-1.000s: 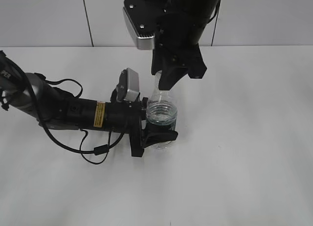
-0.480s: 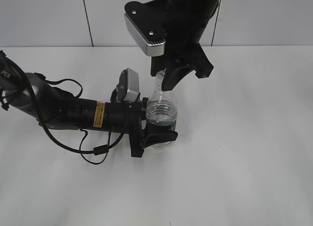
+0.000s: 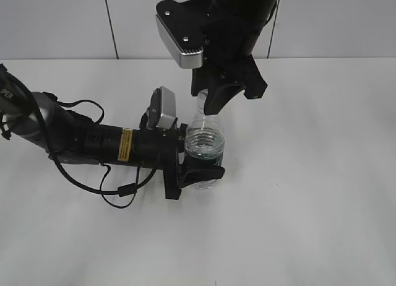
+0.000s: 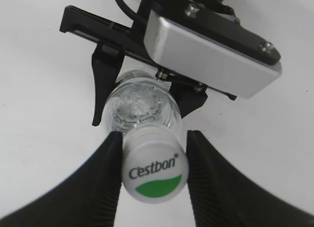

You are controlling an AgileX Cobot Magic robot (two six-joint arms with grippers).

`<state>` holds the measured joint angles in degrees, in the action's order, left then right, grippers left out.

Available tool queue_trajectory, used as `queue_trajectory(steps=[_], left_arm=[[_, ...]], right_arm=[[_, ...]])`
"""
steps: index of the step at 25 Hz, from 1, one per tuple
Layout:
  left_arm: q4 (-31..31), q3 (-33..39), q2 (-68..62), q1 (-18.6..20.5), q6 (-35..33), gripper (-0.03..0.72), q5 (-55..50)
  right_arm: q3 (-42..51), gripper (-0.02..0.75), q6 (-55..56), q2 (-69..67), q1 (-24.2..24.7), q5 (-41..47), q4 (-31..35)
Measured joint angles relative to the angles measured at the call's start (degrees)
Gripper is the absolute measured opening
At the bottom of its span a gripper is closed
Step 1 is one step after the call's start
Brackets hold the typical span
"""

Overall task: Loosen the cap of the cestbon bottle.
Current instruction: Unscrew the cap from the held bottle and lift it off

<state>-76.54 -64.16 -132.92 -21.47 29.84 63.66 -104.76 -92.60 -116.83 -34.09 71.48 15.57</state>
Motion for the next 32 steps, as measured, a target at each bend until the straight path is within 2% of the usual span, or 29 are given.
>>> queue_trajectory(steps=[22,28,32], left_arm=[[-0.31,0.00,0.00,0.04,0.73,0.401,0.39],[-0.80,0.00,0.00,0.04,0.91,0.401,0.69],[-1.18,0.00,0.00,0.04,0.95,0.401,0.83]], right_arm=[[-0.23,0.327,3.56,0.00,-0.04,-0.04,-0.38],[-0.71,0.408,5.99,0.00,-0.04,-0.10,0.14],[-0.76,0.428,9.19,0.00,-0.04,-0.15,0.50]])
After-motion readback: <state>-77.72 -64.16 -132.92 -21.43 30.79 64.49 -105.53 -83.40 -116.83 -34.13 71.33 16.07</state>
